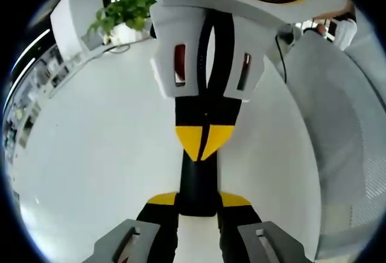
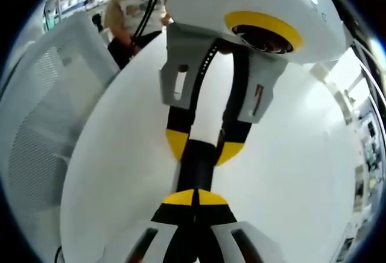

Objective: Press the specified remote control buttons in sequence, fully releasing each button before pressing the next.

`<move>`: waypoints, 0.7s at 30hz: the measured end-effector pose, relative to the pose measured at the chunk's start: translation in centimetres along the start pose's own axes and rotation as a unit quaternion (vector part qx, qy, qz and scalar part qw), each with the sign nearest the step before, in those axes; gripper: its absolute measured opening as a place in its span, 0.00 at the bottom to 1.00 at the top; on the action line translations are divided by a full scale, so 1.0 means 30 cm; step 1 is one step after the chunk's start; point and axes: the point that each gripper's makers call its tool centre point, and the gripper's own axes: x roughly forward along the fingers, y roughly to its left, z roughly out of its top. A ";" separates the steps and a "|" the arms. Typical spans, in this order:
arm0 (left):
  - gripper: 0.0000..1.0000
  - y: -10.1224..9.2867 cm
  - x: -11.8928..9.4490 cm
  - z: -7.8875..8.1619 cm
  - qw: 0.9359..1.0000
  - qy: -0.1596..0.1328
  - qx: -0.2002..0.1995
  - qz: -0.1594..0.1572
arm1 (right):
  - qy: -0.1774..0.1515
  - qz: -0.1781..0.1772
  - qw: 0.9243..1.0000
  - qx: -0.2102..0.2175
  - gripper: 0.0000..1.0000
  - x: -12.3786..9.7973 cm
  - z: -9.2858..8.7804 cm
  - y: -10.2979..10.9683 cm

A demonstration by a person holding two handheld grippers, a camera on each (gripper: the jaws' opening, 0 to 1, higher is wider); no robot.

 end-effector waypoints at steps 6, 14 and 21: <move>0.24 -0.001 0.001 0.000 1.000 0.000 -0.001 0.000 | -0.001 -0.006 1.000 0.002 0.00 0.002 -0.004 -0.005; 0.24 -0.001 0.000 0.001 1.000 0.002 0.000 0.000 | -0.023 -0.009 1.000 0.019 0.00 -0.002 -0.009 -0.010; 0.24 -0.001 0.000 0.001 1.000 0.003 0.001 0.000 | -0.024 -0.010 1.000 0.017 0.00 -0.001 0.002 -0.003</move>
